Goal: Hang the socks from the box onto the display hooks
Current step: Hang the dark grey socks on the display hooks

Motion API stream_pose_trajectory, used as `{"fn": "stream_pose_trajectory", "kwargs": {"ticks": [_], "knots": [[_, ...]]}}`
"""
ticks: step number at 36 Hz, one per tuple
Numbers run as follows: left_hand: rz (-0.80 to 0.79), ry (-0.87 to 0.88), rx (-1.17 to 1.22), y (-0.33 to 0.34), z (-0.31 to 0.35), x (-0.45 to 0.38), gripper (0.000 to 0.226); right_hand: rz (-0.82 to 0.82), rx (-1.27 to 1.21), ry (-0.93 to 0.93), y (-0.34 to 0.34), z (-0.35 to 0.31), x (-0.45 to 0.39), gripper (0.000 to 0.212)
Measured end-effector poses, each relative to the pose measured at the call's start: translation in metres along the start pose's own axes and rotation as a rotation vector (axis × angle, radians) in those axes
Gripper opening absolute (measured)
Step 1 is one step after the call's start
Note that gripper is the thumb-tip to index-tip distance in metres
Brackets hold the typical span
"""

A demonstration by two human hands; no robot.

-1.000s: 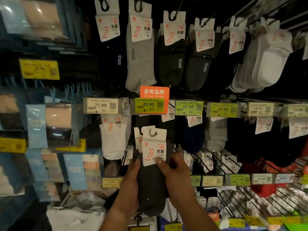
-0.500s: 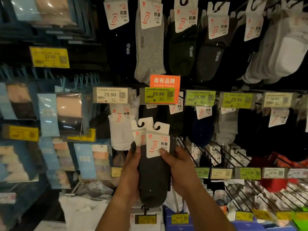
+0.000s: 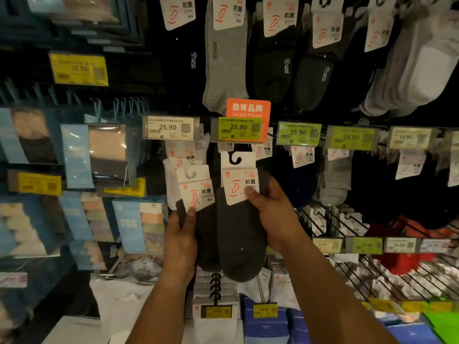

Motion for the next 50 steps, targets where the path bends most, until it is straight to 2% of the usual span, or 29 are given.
{"fn": "stream_pose_trajectory", "kwargs": {"ticks": [8, 14, 20, 30, 35, 37, 40, 45, 48, 50], "knots": [[0.038, 0.03, 0.017, -0.006, 0.003, 0.0, 0.03, -0.052, 0.094, -0.126, 0.014, -0.016, -0.018, 0.027], [0.052, 0.04, -0.003, -0.017, 0.003, -0.001, 0.023, 0.02, 0.046, -0.094, 0.017, -0.02, -0.029, 0.025], [0.082, 0.024, 0.011, -0.026, 0.001, -0.003, 0.016, 0.112, 0.069, -0.176, 0.016, -0.024, -0.026, 0.02], [0.066, 0.052, -0.021, -0.028, 0.006, -0.007, 0.015, 0.152, 0.197, -0.023, 0.018, -0.009, -0.081, 0.02], [0.051, 0.053, -0.008, -0.024, 0.011, -0.007, 0.018, 0.198, 0.369, 0.079, 0.023, 0.005, -0.133, 0.042], [0.041, 0.055, -0.003, -0.022, 0.014, -0.007, 0.02, 0.191, 0.521, 0.086, 0.025, 0.006, -0.149, 0.05], [0.044, 0.067, 0.003, -0.021, 0.017, -0.01, 0.017, 0.135, 0.686, 0.126, 0.031, 0.001, -0.168, 0.051], [0.046, 0.075, -0.011, -0.023, 0.025, -0.013, 0.015, 0.138, 0.734, 0.18, 0.033, 0.01, -0.182, 0.052], [0.046, 0.072, -0.002, -0.024, 0.027, -0.014, 0.015, 0.255, 0.788, 0.206, 0.03, 0.014, -0.162, 0.065], [0.03, 0.073, 0.016, -0.02, 0.028, -0.013, 0.016, 0.325, 0.667, 0.08, 0.032, 0.014, -0.132, 0.052]]}}
Point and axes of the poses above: each hand's wrist, its own x-axis away from the middle knuckle, its own y-axis out of the palm, z = x × y, the point moved 4 cm from there along -x, towards the middle knuckle, and after that the axes turned 5 degrees about x, right-handed, at the moved point
